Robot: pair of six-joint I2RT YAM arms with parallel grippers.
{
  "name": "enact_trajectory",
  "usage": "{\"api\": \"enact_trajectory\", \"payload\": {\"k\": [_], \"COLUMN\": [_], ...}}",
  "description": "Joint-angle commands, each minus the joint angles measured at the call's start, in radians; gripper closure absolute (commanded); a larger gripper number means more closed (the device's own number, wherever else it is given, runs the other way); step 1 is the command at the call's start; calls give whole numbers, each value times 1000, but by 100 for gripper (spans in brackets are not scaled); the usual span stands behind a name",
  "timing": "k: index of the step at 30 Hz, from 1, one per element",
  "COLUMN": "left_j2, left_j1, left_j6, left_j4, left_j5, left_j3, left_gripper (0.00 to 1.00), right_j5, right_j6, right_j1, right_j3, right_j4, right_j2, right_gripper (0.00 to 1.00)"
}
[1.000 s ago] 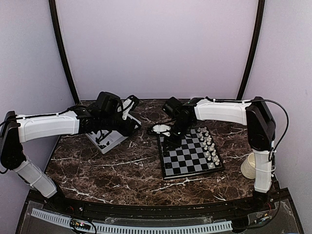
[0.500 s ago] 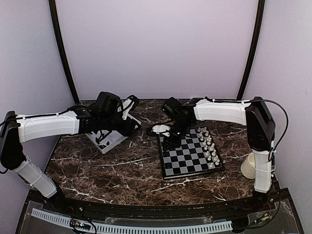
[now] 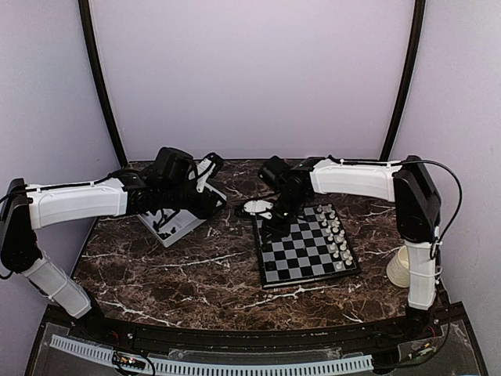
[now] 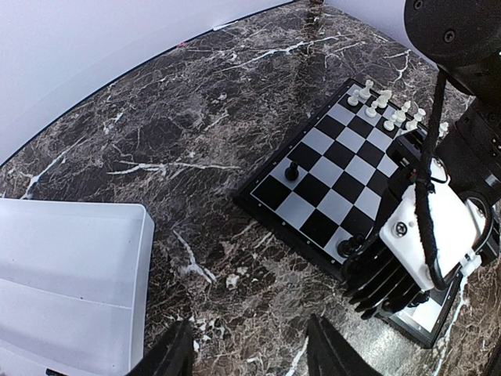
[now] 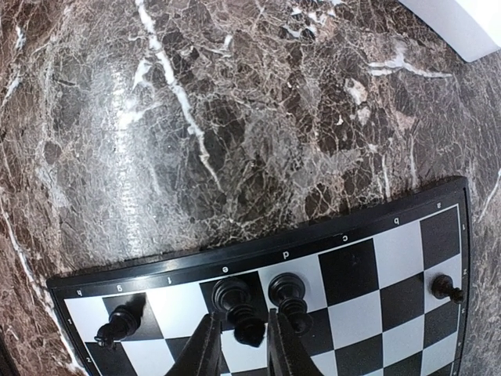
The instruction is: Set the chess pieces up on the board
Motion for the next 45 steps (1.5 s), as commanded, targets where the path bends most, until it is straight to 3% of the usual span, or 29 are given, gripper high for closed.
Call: {"api": "enact_trajectory", "payload": {"k": [1,21,45], "left_j2": [-16,-16,-13], "left_j1": [4,4,4], "left_j6": [-1,-1,-3], "left_j4": [-14,-16,-16], "left_j5": [-1,3,9], "left_j3": [28,28,29], "left_gripper": [48,48,48], "right_j5": [13,16,9], "right_j6": [7,-1,0], "right_j1": [17,24,24], "right_j3": [25,20,-19], "right_j4": [-2,-23,-51], "right_j2": [19,15,-22], "right_gripper": [78,91,95]}}
